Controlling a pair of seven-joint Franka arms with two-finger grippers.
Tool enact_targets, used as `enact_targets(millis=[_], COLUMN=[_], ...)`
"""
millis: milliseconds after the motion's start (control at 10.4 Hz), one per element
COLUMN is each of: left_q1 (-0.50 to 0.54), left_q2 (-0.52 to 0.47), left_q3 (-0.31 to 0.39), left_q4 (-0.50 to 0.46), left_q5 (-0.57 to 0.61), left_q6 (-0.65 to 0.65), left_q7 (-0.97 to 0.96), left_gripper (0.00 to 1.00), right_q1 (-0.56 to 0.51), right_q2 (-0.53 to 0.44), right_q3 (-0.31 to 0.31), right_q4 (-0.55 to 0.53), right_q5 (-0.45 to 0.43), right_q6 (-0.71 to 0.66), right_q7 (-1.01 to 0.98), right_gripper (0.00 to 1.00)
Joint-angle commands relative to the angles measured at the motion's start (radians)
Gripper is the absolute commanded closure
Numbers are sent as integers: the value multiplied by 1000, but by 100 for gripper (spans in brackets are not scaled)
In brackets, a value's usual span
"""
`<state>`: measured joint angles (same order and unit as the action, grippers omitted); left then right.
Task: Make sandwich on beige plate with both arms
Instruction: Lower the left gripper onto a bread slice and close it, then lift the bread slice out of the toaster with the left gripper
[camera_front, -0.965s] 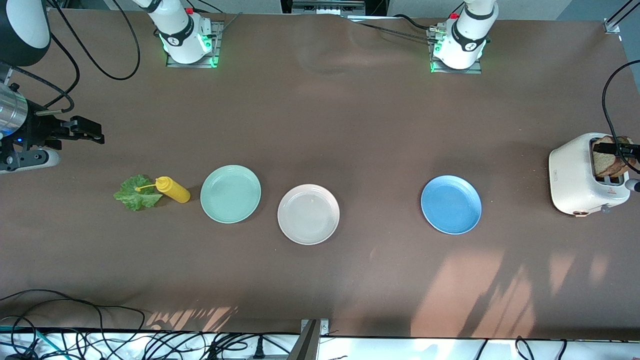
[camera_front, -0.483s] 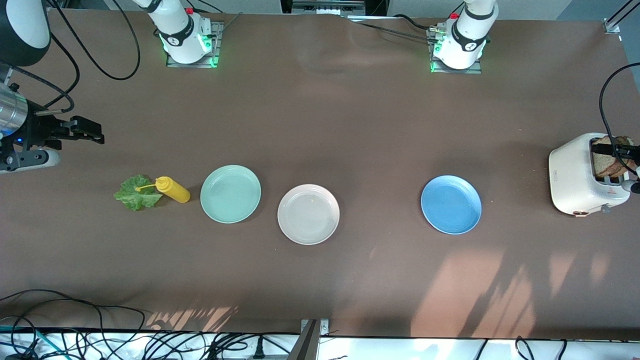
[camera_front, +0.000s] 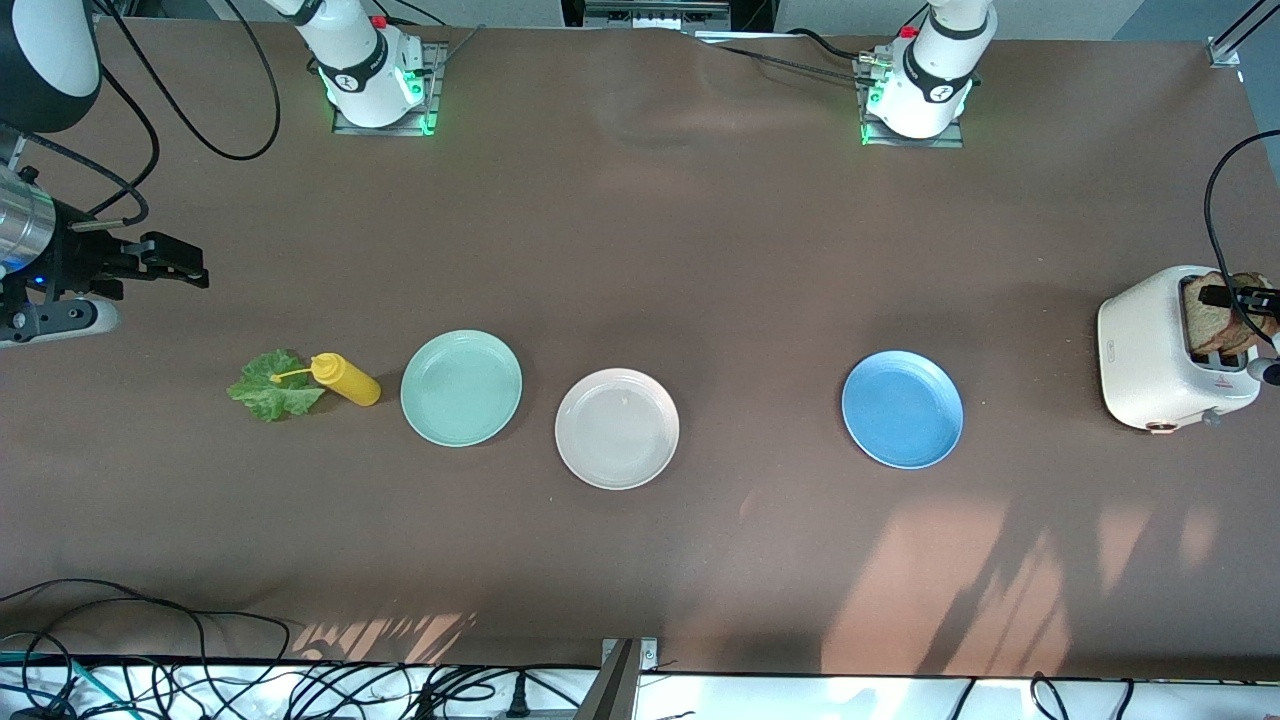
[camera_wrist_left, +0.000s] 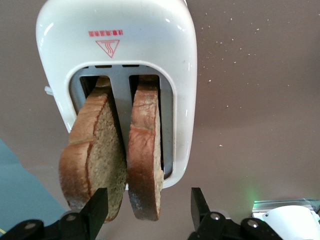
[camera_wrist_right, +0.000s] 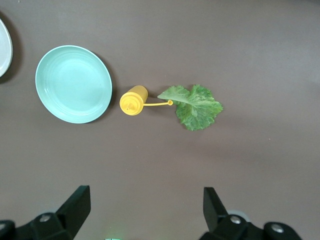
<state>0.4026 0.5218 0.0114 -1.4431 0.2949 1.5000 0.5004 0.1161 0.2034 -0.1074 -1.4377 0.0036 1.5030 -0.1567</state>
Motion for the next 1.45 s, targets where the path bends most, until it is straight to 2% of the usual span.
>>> enact_targets(millis=[0, 193, 290, 579, 869, 965, 1351], left_q1=[1, -2, -4, -4, -4, -4, -10], left_q2=[3, 12, 14, 14, 11, 9, -46], left_q3=[-7, -7, -7, -5, -5, -7, -14], left_q4=[-10, -10, -10, -8, 0, 4, 38], left_q5=[30, 24, 27, 30, 32, 32, 32], left_q6=[16, 16, 14, 14, 13, 11, -9], left_q7=[7, -2, -3, -5, -5, -3, 4], left_gripper=[28, 28, 34, 71, 96, 99, 98], right_q1=[-7, -9, -9, -9, -9, -9, -9], right_q2=[-9, -9, -9, -9, -9, -9, -7], right_q3=[3, 3, 3, 3, 3, 3, 3], right_q4=[-12, -12, -12, -12, -12, -12, -12], right_q5=[18, 18, 18, 18, 18, 19, 19], right_q6=[8, 8, 8, 8, 8, 8, 8], right_q7=[6, 6, 6, 6, 6, 6, 6], right_gripper=[0, 0, 0, 0, 0, 0, 0])
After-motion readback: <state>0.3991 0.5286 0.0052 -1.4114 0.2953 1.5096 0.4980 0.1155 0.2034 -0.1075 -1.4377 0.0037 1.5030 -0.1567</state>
